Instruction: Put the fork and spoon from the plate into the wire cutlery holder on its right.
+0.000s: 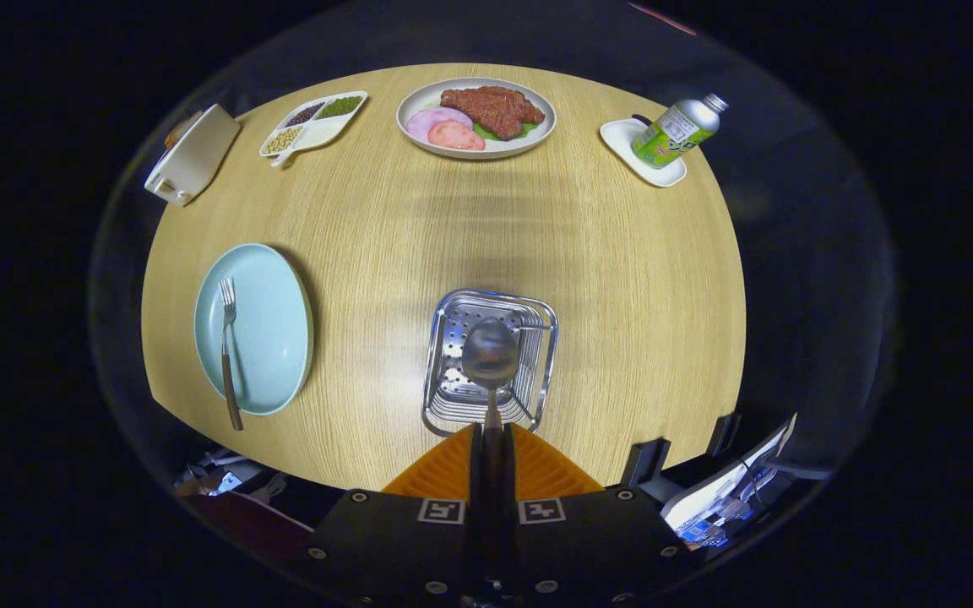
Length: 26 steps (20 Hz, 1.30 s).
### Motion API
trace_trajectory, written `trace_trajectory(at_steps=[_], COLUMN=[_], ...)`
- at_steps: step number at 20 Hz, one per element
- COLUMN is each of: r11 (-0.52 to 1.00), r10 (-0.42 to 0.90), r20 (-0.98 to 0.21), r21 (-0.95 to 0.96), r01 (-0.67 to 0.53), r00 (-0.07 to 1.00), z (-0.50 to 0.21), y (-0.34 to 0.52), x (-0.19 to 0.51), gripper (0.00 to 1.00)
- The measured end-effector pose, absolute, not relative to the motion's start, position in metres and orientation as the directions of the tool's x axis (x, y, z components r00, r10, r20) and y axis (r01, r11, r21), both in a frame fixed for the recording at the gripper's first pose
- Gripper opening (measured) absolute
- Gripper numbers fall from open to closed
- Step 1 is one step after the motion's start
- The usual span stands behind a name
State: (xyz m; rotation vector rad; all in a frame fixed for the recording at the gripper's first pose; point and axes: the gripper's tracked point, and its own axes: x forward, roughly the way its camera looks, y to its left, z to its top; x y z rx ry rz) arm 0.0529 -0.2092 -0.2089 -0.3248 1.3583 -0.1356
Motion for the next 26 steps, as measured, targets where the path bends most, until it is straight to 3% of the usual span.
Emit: trace_trajectory(at_steps=[7, 8, 9, 10, 15, 16, 18, 26], r11=[0.95, 0.948, 0.947, 0.946, 0.96, 0.964, 0.964, 0.966], r10=[-0.283, -0.285, -0.287, -0.286, -0.244, -0.23, -0.224, -0.116], r20=[-0.925, -0.921, -0.916, -0.909, -0.883, -0.878, -0.858, -0.803], r21=[-0.307, -0.311, -0.316, -0.318, -0.278, -0.264, -0.265, -0.227], r01=[-0.06, -0.061, -0.062, -0.06, -0.029, -0.025, -0.024, -0.12], r00=[0.252, 0.265, 0.281, 0.302, 0.401, 0.419, 0.462, 0.585], z=[-0.201, -0.199, -0.193, -0.19, -0.17, -0.168, -0.162, -0.173], y=[-0.211, -0.211, -0.211, -0.209, -0.179, -0.171, -0.157, -0.066], x=[0.063, 0.065, 0.068, 0.07, 0.078, 0.08, 0.081, 0.078], gripper=[0.12, 0.17, 0.23, 0.36, 0.71, 0.86, 0.99, 0.99])
